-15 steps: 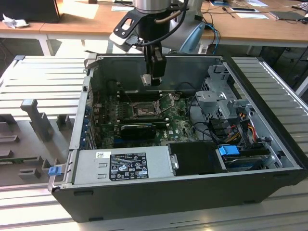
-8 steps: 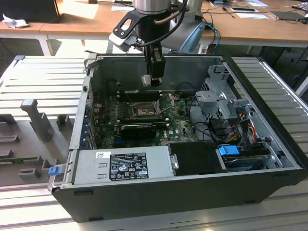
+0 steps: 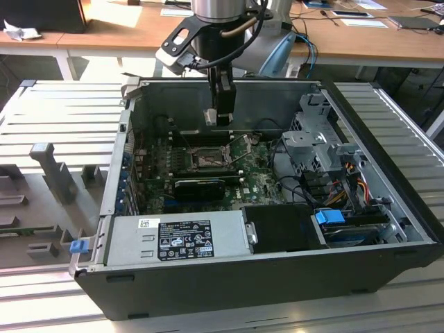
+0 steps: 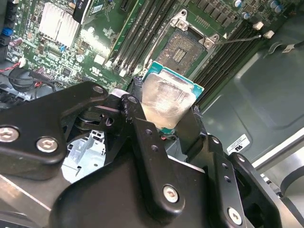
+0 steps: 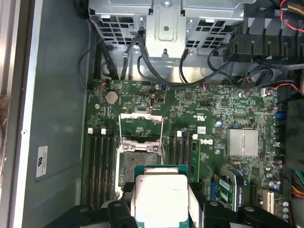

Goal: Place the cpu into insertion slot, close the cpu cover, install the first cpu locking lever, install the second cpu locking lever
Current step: 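Place the cpu into insertion slot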

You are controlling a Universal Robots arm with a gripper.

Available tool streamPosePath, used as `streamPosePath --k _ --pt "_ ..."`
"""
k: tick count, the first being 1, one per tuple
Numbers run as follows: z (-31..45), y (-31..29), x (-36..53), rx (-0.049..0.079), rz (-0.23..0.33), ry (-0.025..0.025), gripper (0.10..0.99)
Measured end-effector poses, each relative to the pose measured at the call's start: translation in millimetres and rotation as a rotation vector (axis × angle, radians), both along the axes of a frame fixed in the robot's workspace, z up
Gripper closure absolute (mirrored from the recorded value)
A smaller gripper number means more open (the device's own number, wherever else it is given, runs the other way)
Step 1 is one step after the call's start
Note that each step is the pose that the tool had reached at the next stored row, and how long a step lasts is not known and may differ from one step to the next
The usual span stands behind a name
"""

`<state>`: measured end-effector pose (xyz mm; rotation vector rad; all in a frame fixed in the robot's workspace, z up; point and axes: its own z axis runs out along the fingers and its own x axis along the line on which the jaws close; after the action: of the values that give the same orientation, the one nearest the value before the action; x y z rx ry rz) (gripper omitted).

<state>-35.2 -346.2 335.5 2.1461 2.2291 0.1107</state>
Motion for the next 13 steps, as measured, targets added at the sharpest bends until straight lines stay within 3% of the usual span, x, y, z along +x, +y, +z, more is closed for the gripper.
streamPosePath --k 9,13 --pt "-3.4 0.0 0.0 0.0 -0.063 -0.0001 0.553" --pt "-10.1 0.0 0.0 0.0 -0.074 -0.0001 0.553"
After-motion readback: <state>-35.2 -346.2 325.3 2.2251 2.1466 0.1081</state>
